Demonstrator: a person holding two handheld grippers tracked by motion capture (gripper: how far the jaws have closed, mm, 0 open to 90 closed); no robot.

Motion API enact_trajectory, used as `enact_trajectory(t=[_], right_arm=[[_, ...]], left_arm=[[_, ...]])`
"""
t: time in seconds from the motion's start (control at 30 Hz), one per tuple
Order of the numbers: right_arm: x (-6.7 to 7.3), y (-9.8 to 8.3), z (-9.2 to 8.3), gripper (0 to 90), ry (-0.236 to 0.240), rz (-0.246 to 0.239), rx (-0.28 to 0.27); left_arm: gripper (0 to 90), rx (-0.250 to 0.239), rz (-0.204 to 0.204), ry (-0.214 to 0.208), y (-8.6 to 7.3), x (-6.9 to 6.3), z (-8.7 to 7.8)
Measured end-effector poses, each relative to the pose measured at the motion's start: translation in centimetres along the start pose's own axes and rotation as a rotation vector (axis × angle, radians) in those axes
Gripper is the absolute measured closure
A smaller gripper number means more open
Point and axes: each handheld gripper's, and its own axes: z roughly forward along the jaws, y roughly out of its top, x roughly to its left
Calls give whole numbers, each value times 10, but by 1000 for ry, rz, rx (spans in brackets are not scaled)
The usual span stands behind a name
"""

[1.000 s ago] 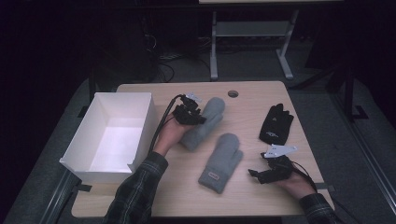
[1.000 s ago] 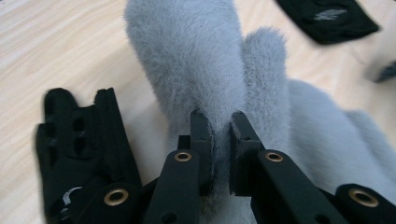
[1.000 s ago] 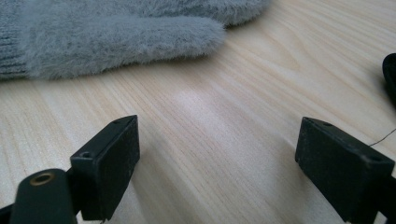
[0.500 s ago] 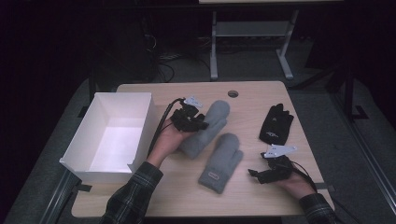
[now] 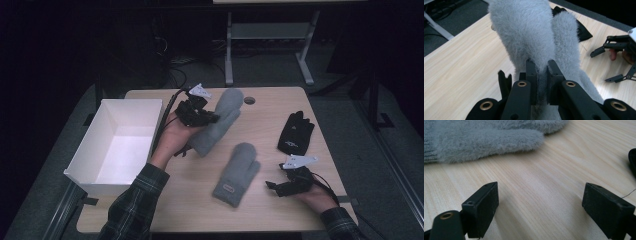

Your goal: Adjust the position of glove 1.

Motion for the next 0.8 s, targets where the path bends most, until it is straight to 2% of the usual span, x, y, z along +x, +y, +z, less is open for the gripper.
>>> enact_trajectory(t=[0.07,0.1,0.13,0.23,0.37,0.47,0.5,0.57,0.6,0.67,0.73,0.8], right_arm=[[0,0,0,137,0,-2,-1],[0,0,0,137,0,-1,0],[0,0,0,137,0,-2,-1],[0,0,0,137,0,0,0],[0,0,0,137,0,0,1],[0,0,0,140,-2,4,1],[1,0,0,157,-6,9,0],[2,3,-3,360,-3,5,11],[2,6,-6,398,-8,4,13],[3,11,-9,433,-9,9,-17],[4,22,-12,439,4,-5,-85],[4,35,-10,439,38,-7,-142]], left_arm=[[828,47,13,4,-2,0,8],[828,55,13,8,-3,-1,10],[828,52,15,5,-1,0,8],[829,-14,2,1,9,0,-5],[829,-7,35,19,22,-3,-12],[829,-28,38,19,28,-3,-16],[829,-28,38,19,28,-3,-16],[829,-33,37,11,28,-5,-14],[829,-32,37,8,27,-6,-13],[829,-26,35,-8,24,-8,-8],[829,-20,35,-19,22,-9,-5],[829,-29,31,-31,21,-12,-5]])
